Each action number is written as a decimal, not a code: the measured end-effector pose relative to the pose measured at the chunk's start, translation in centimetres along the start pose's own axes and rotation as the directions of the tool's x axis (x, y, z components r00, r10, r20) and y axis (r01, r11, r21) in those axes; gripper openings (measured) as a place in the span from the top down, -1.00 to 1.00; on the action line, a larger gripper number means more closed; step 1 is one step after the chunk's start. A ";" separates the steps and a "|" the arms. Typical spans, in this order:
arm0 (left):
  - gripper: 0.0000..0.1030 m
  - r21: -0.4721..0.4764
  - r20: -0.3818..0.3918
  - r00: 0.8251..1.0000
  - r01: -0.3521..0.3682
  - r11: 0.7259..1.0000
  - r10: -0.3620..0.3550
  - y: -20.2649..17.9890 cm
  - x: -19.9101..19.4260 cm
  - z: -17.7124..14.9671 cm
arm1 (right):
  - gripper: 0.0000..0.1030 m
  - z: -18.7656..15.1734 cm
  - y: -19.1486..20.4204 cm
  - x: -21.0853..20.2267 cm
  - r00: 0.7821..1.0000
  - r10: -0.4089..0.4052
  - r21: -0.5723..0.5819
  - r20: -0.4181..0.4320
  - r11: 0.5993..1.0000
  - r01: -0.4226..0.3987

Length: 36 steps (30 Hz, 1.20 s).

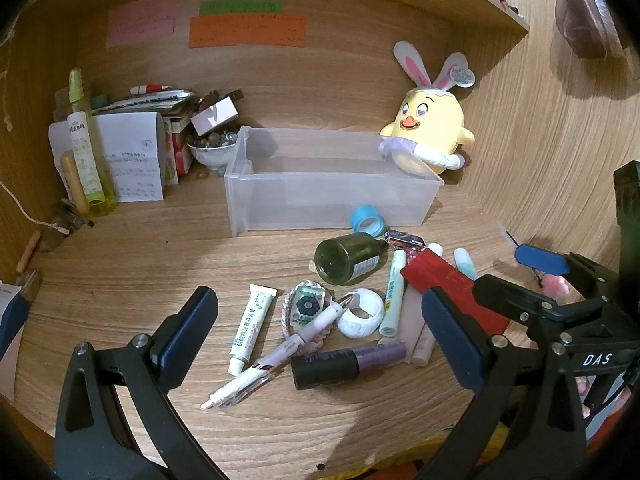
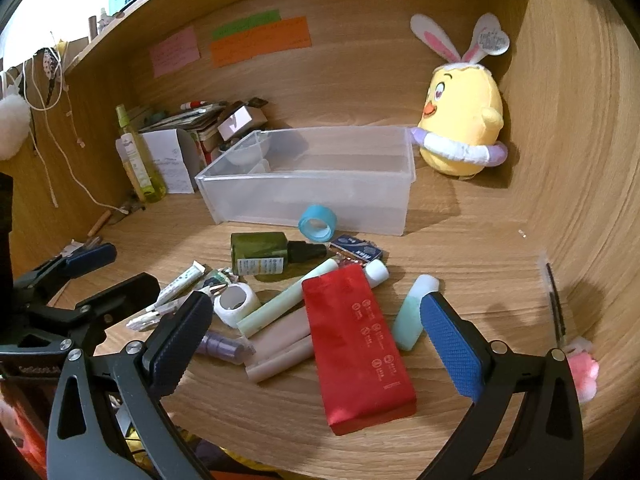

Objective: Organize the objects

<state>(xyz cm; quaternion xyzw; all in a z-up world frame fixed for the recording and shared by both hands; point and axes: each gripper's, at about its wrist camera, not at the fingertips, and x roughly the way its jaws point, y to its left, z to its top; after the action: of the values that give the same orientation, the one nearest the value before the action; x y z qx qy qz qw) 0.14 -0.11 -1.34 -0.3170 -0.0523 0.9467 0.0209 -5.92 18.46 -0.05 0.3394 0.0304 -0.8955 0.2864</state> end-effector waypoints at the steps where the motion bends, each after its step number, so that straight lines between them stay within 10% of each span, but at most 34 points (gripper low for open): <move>1: -1.00 -0.004 0.000 1.000 0.003 1.000 -0.003 0.2 0.1 0.0 | -1.00 0.0 -0.1 0.1 1.000 0.003 0.001 -0.002 1.000 -0.003; 9: -0.53 -0.036 -0.075 0.997 -0.014 0.999 0.011 3.5 1.6 0.3 | -0.90 0.5 -2.5 0.6 0.998 -0.067 0.026 -0.004 0.997 0.067; 23: 0.12 -0.049 -0.269 0.963 -0.035 0.998 0.021 6.9 6.7 -1.3 | 0.04 0.4 -7.9 6.2 0.968 -0.137 0.095 -0.211 0.983 0.160; 36: 0.69 0.032 -0.233 0.969 -0.077 0.997 0.082 6.9 7.5 -1.2 | 0.55 0.3 -7.4 7.3 0.954 -0.211 0.012 -0.211 0.976 0.219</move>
<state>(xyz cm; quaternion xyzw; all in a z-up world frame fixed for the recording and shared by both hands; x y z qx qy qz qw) -5.17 -6.32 -7.59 -0.4280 -0.0261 0.9034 -0.0075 -14.47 20.90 -5.43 0.4310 0.0814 -0.8812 0.1766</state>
